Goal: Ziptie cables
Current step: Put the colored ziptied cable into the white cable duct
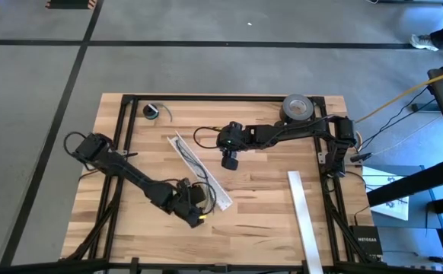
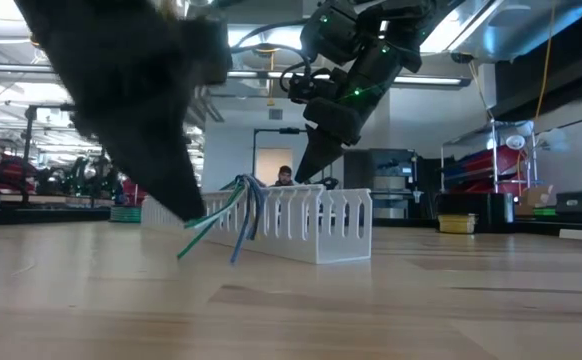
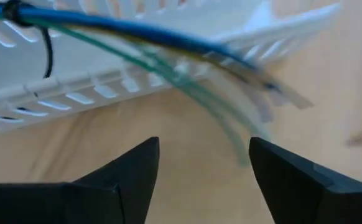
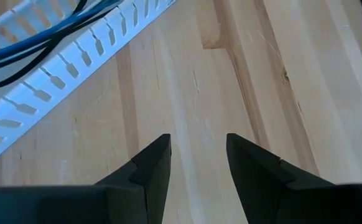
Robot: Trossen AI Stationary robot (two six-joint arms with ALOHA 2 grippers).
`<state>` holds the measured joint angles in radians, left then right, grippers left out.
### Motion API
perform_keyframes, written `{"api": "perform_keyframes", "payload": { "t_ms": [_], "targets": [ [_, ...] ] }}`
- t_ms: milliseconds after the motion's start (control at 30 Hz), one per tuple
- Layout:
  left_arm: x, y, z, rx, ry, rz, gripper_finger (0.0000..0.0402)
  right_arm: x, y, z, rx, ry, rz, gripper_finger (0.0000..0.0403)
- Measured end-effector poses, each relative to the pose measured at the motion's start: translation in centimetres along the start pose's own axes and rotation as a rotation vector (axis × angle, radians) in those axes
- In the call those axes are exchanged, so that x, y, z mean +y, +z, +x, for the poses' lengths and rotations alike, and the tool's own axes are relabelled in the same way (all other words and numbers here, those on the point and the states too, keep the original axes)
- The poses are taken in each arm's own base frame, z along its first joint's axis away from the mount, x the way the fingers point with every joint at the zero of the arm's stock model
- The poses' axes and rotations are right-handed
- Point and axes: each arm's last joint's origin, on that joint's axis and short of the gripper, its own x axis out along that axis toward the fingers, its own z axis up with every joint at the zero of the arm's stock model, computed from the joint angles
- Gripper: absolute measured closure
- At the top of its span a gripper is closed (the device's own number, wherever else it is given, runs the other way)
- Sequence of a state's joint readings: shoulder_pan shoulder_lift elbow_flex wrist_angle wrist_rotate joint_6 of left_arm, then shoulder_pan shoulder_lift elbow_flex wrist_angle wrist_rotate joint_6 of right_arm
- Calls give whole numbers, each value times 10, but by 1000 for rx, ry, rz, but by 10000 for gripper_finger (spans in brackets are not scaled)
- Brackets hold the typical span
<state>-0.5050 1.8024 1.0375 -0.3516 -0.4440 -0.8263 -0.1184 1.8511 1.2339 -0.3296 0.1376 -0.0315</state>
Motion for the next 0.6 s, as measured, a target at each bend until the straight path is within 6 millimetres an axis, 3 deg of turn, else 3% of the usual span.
{"api": "perform_keyframes", "payload": {
  "t_ms": [267, 600],
  "targets": [
    [5, 0, 16, -14, 71, 151, 167, 0, 3, 0, -31, -1, 4, 261],
    [-10, 24, 15, -211, -72, 117, 167, 0, 4, 0, -44, -1, 6, 261]
  ]
}}
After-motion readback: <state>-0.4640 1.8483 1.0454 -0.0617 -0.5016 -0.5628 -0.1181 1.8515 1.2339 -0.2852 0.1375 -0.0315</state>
